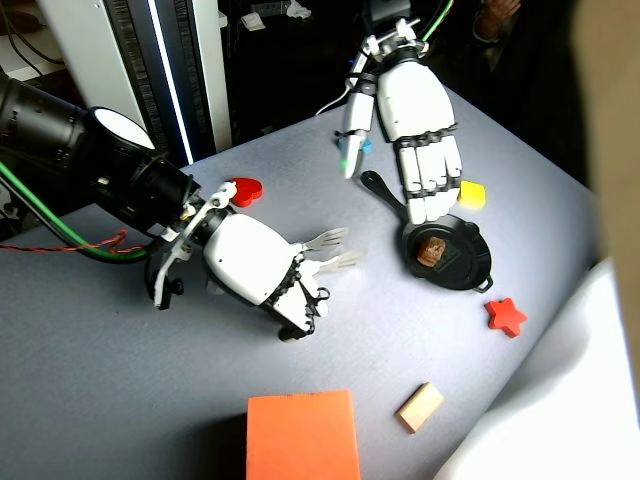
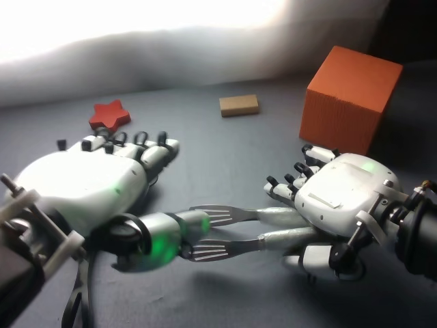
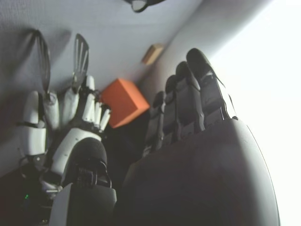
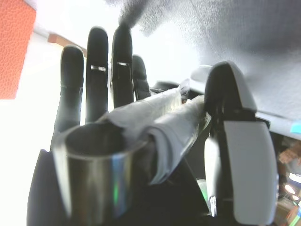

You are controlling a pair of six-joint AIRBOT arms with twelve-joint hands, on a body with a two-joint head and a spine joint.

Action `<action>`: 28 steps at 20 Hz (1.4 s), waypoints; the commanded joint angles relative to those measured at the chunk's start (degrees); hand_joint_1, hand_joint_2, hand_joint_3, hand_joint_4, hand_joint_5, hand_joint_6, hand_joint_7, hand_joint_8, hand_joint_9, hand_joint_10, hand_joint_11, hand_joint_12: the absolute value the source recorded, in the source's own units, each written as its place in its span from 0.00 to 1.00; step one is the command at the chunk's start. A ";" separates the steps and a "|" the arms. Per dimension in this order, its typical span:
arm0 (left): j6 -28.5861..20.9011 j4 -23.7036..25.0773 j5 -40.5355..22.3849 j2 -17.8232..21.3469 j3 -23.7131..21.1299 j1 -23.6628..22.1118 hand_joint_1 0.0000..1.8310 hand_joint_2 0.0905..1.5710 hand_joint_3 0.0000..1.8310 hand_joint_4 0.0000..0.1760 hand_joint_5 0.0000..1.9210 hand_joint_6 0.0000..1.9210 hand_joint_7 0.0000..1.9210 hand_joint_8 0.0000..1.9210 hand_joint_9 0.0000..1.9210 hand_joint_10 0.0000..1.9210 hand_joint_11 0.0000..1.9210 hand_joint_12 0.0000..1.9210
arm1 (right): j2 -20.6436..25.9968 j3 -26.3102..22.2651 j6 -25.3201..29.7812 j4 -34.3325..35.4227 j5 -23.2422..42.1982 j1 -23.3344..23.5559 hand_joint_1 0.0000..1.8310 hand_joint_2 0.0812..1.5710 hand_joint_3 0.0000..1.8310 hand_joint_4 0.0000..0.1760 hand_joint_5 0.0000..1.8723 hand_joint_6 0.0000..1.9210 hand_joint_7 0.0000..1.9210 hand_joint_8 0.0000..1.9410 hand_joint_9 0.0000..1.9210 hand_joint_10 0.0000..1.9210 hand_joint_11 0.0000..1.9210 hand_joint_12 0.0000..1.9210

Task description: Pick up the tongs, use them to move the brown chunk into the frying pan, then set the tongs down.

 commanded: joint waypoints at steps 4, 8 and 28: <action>-0.23 3.79 -4.55 -0.09 -1.38 1.77 0.00 0.81 0.00 0.19 0.02 0.00 0.05 0.00 0.08 0.00 0.00 0.35 | 2.38 -1.06 -0.56 -2.84 -2.07 0.37 0.16 0.69 0.00 0.00 0.06 0.00 0.14 0.00 0.15 0.00 0.00 0.39; -1.03 3.80 -6.18 -0.13 -2.38 3.02 0.00 0.81 0.00 0.20 0.01 0.00 0.06 0.00 0.08 0.00 0.00 0.35 | 5.00 -2.71 -1.07 -2.84 -1.35 0.33 0.18 0.66 0.00 0.00 0.01 0.00 0.08 0.00 0.09 0.00 0.00 0.24; -2.44 7.70 -4.64 0.08 -1.84 1.79 0.18 0.86 0.00 0.00 0.28 0.54 0.29 0.61 0.22 0.70 0.11 0.91 | 34.21 -13.72 1.76 -2.81 36.31 17.71 0.06 0.80 0.00 0.00 0.48 0.18 0.53 0.23 0.36 0.62 0.13 0.93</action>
